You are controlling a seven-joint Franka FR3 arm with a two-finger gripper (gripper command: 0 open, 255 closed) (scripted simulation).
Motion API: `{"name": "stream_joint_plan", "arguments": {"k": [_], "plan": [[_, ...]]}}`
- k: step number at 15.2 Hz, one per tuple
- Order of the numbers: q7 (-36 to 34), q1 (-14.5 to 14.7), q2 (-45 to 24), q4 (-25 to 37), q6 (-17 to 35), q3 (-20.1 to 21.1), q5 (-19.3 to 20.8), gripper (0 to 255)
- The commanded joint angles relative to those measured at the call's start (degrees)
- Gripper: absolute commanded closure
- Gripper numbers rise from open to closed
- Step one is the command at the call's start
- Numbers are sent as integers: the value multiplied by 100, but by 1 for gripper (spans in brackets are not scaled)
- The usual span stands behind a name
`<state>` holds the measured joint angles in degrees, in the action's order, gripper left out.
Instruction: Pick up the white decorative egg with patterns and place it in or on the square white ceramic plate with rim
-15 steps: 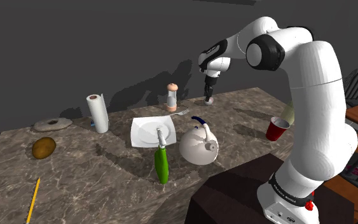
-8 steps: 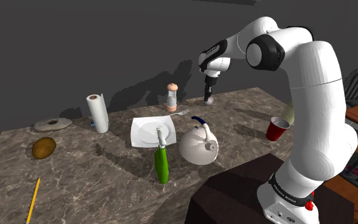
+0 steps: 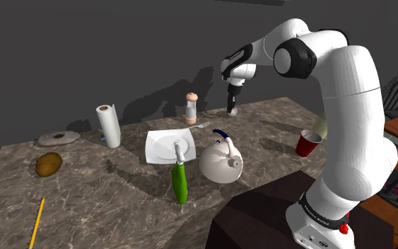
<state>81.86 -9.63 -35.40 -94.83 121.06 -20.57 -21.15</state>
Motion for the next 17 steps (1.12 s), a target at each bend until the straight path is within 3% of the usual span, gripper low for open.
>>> {"name": "stream_joint_plan", "arguments": {"k": [1,5,6,17], "plan": [[522,-172,-131,207,-83,68,60,0],[2480,-858,-851,1399,-528,397,345,0],[2622,-910,-921,1519,-572,427,371,0],[2676,-903,-1172,1341,-149,495,286,0]]}}
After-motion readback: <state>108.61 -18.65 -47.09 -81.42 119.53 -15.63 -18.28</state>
